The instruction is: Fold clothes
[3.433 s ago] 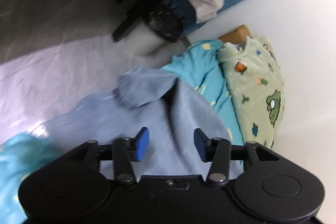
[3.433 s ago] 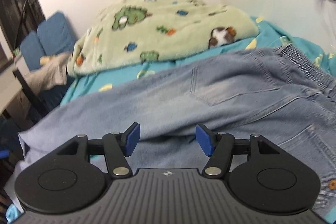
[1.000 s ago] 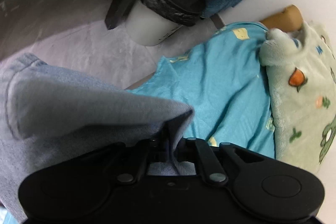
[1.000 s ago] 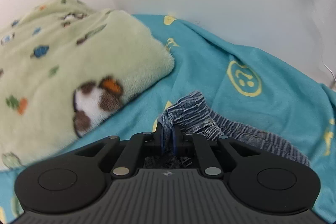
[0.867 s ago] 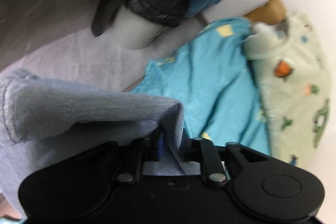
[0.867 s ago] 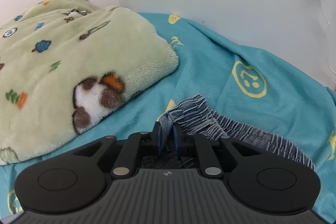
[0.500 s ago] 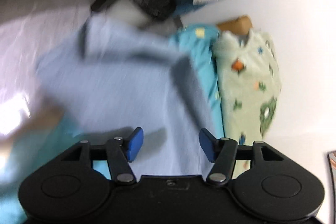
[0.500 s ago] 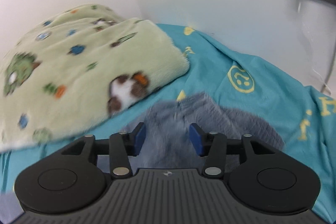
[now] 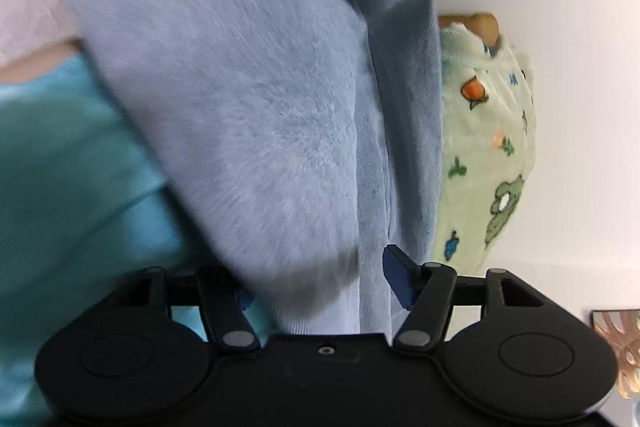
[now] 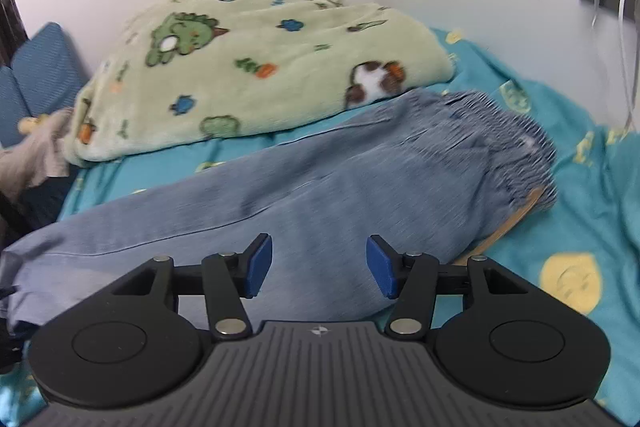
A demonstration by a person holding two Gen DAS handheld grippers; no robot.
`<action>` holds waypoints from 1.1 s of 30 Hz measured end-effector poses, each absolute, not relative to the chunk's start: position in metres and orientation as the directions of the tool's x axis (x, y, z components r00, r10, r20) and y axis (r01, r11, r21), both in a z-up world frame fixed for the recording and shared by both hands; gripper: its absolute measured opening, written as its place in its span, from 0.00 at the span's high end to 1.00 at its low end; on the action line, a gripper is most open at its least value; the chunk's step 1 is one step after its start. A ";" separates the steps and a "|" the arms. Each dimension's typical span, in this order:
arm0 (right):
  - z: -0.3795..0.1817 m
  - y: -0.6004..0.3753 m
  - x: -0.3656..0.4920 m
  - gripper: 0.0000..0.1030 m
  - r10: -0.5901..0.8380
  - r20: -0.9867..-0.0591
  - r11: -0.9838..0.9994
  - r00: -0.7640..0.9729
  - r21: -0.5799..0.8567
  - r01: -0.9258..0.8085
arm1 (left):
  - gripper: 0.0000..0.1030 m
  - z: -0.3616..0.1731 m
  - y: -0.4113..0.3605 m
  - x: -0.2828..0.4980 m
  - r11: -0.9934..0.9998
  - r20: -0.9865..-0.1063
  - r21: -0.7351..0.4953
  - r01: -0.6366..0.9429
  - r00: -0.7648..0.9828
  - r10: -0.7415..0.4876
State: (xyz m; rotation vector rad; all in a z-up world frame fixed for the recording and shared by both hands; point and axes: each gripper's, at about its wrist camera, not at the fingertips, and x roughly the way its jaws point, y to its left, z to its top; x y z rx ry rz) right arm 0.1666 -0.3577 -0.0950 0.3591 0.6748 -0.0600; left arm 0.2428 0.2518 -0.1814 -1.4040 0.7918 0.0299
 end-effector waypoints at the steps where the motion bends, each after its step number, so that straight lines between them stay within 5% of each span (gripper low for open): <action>1: -0.099 -0.356 0.167 0.46 0.075 -0.623 0.929 0.778 0.327 0.172 | 0.49 -0.185 0.251 0.249 0.211 -0.498 -0.867 -0.452 0.756 -0.426; 4: -0.116 -0.353 0.173 0.46 0.109 -0.644 0.904 0.757 0.381 0.194 | 0.54 -0.188 0.248 0.266 0.244 -0.495 -0.869 -0.431 0.778 -0.387; 9: -0.140 -0.349 0.191 0.46 0.139 -0.692 0.883 0.708 0.410 0.228 | 0.88 -0.182 0.243 0.280 0.347 -0.522 -0.840 -0.418 0.797 -0.304; 11: -0.140 -0.348 0.194 0.46 0.134 -0.684 0.883 0.717 0.411 0.227 | 0.91 -0.168 0.235 0.279 0.468 -0.522 -0.804 -0.366 0.812 -0.263; 17: -0.138 -0.333 0.200 0.49 0.191 -0.658 0.880 0.728 0.443 0.170 | 0.91 -0.093 0.196 0.282 0.715 -0.530 -0.640 -0.281 0.835 -0.146; 26: -0.112 -0.371 0.181 0.49 0.166 -0.604 0.863 0.780 0.471 0.181 | 0.91 0.014 0.039 0.293 0.984 -0.500 -0.172 -0.036 0.864 -0.056; 33: -0.097 -0.419 0.171 0.49 0.100 -0.555 0.819 0.826 0.518 0.248 | 0.91 -0.006 -0.129 0.269 0.958 -0.515 0.134 0.253 0.844 -0.151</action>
